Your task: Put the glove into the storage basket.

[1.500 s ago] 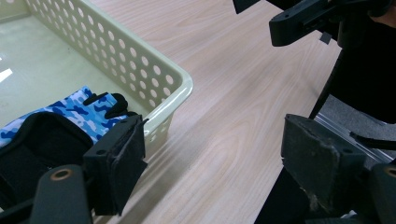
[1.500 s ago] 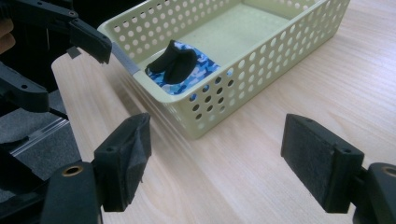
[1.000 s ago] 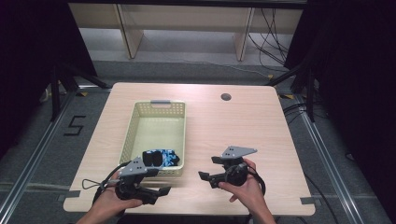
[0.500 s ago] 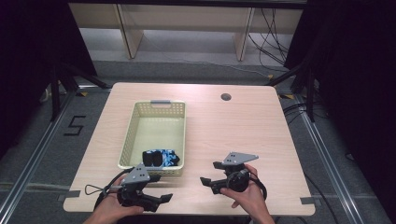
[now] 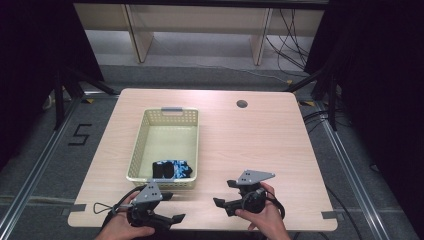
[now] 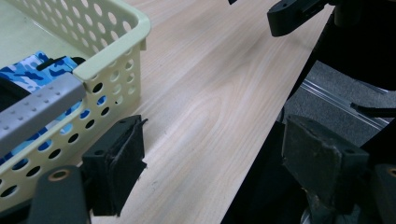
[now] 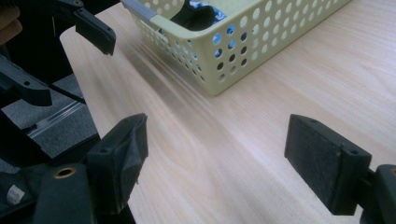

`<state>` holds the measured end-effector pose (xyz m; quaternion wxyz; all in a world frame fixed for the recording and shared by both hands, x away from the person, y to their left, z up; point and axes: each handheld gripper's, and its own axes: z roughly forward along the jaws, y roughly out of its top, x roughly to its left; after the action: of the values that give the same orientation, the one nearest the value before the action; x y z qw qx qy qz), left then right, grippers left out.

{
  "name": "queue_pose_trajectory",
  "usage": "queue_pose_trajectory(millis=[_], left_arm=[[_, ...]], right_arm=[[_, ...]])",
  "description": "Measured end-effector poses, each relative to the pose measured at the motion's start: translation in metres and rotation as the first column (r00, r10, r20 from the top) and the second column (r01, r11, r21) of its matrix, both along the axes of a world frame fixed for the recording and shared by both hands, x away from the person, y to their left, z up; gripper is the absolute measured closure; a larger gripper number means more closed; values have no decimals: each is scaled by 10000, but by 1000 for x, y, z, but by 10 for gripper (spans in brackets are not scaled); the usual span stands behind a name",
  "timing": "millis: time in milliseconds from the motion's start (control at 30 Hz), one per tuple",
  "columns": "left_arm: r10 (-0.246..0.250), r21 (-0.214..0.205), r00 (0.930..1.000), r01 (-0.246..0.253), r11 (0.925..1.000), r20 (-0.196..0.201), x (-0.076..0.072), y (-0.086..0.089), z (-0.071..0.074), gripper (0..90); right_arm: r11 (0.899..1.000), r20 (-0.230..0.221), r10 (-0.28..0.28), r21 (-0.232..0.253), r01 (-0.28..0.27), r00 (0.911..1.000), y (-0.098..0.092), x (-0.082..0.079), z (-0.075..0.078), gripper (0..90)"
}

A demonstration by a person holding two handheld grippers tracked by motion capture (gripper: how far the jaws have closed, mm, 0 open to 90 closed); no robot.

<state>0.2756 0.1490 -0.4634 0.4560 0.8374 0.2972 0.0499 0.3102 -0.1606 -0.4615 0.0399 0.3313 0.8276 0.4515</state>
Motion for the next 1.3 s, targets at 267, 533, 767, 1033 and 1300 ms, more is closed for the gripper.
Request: queue_pose_trajectory(millis=[267,533,767,1033,1300], left_arm=[[31,131,9998,-28,9999,-209,-3,0,-7,209],[-154,428,9998,161,9990,-155,-3,1,-13,208],[11,421,9993,5,9991,-374,-3,2,-21,204],[-235,496,9993,249,9985,-297,-7,1,-29,174],[-497,812,9987,502,9954,-76,-9,1,-33,158]], right_arm=[[9997,35,154,-213,-153,9999,-3,-4,-4,219],[9995,-223,236,-222,-240,9995,-4,-10,-9,213],[9986,44,11,-526,-9,10000,-7,-15,-10,211],[9985,-30,-127,-531,125,9999,-12,-23,-16,196],[9977,108,-61,-668,68,9999,-18,-30,-21,192]])
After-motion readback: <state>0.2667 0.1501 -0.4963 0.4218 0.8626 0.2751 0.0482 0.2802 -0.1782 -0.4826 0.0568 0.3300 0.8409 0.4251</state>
